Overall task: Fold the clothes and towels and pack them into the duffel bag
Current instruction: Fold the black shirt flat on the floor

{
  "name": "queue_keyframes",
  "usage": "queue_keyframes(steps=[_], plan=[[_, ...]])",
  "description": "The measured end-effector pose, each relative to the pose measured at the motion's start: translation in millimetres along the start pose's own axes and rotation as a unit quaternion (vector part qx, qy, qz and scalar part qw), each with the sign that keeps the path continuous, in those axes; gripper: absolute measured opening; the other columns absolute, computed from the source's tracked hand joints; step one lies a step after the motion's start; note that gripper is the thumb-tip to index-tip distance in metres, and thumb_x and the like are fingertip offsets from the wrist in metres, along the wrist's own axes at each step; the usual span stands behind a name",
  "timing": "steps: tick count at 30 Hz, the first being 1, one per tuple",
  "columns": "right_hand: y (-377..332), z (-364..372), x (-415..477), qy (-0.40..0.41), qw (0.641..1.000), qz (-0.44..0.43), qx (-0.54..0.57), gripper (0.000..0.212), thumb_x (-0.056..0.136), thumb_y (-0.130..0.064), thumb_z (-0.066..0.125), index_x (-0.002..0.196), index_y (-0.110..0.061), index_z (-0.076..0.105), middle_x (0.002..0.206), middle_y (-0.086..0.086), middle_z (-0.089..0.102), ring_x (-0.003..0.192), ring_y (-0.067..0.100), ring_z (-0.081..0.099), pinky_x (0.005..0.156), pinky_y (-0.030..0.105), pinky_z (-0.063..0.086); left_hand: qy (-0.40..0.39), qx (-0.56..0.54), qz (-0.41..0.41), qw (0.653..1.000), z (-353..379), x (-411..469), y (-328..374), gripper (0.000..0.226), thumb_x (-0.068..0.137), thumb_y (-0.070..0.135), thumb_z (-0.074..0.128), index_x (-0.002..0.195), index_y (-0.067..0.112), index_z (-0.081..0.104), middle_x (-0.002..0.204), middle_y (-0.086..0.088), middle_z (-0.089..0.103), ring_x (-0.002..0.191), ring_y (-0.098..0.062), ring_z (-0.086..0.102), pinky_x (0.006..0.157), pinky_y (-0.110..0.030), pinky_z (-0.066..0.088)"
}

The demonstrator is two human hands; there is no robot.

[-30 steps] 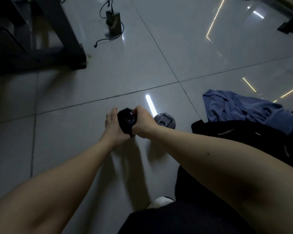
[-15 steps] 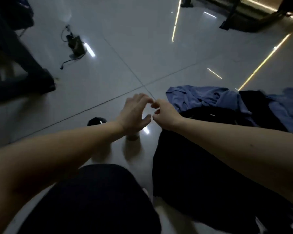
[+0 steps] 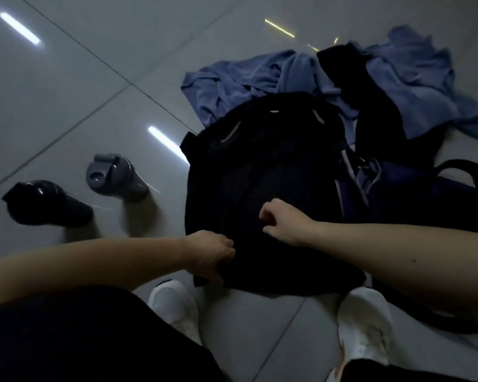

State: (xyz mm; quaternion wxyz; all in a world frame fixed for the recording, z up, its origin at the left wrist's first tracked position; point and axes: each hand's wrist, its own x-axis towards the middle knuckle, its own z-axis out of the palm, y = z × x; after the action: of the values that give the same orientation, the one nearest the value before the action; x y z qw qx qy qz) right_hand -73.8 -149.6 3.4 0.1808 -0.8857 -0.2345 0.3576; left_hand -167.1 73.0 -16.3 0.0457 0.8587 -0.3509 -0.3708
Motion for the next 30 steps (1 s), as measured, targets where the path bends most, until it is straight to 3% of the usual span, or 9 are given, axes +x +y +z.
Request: queue_keyframes(steps=[3, 8, 11, 15, 18, 22, 30], plan=[[26, 8, -15, -0.028, 0.999, -0.020, -0.030, 0.020, 0.088, -0.029, 0.072, 0.100, -0.030, 0.056, 0.103, -0.013, 0.046, 0.091, 0.010, 0.056, 0.081, 0.026, 0.052, -0.003, 0.063, 0.027, 0.998, 17, 3, 8, 0.063, 0.077, 0.063, 0.069, 0.119, 0.018, 0.055, 0.118, -0.002, 0.051, 0.106, -0.022, 0.049, 0.087, -0.037, 0.044], [56, 21, -49, -0.056, 0.994, -0.047, -0.082, 0.027, 0.088, -0.036, 0.072, 0.091, -0.028, 0.046, 0.099, -0.008, 0.043, 0.082, 0.015, 0.053, 0.075, 0.035, 0.051, -0.006, 0.143, 0.021, 0.989, 31, -5, 7, 0.036, 0.091, 0.031, 0.056, 0.124, 0.017, 0.056, 0.127, -0.006, 0.049, 0.114, -0.026, 0.046, 0.091, -0.037, 0.043], [71, 30, -66, -0.072, 0.990, -0.059, -0.105, 0.030, 0.087, -0.040, 0.072, 0.090, -0.029, 0.044, 0.098, -0.009, 0.041, 0.081, 0.014, 0.050, 0.073, 0.033, 0.049, -0.019, 0.170, 0.023, 0.985, 33, -8, 2, 0.030, 0.094, 0.022, 0.052, 0.123, 0.017, 0.060, 0.134, -0.007, 0.046, 0.119, -0.027, 0.045, 0.093, -0.038, 0.043], [82, 45, -77, -0.092, 0.984, -0.080, -0.126, 0.031, 0.086, -0.045, 0.072, 0.102, -0.025, 0.055, 0.107, -0.007, 0.043, 0.091, 0.015, 0.051, 0.075, 0.031, 0.048, -0.024, 0.165, 0.025, 0.986, 32, -13, 0, 0.036, 0.094, 0.025, 0.054, 0.129, 0.018, 0.054, 0.139, -0.006, 0.041, 0.119, -0.027, 0.043, 0.092, -0.039, 0.046], [85, 53, -78, -0.113, 0.973, -0.090, -0.178, 0.047, 0.081, -0.052, 0.074, 0.114, -0.022, 0.057, 0.114, -0.003, 0.045, 0.099, 0.017, 0.051, 0.075, 0.030, 0.044, -0.031, 0.179, -0.003, 0.983, 34, -17, -3, 0.047, 0.091, 0.023, 0.059, 0.135, 0.018, 0.043, 0.141, -0.007, 0.035, 0.117, -0.027, 0.041, 0.085, -0.038, 0.049], [85, 62, -81, -0.111, 0.959, -0.092, -0.242, 0.065, 0.073, -0.057, 0.078, 0.119, -0.020, 0.052, 0.115, 0.000, 0.047, 0.104, 0.019, 0.049, 0.083, 0.033, 0.043, -0.068, 0.178, -0.046, 0.981, 36, -24, -11, 0.056, 0.094, 0.009, 0.052, 0.145, 0.014, 0.031, 0.149, -0.011, 0.024, 0.115, -0.028, 0.046, 0.088, -0.039, 0.052], [92, 72, -88, -0.098, 0.944, -0.088, -0.302, 0.060, 0.078, -0.049, 0.074, 0.123, -0.018, 0.050, 0.119, 0.004, 0.048, 0.110, 0.025, 0.049, 0.089, 0.037, 0.043, -0.028, 0.112, -0.109, 0.987, 30, -44, -31, 0.030, 0.094, 0.016, 0.050, 0.124, 0.019, 0.050, 0.118, -0.001, 0.056, 0.106, -0.022, 0.058, 0.077, -0.031, 0.046]])
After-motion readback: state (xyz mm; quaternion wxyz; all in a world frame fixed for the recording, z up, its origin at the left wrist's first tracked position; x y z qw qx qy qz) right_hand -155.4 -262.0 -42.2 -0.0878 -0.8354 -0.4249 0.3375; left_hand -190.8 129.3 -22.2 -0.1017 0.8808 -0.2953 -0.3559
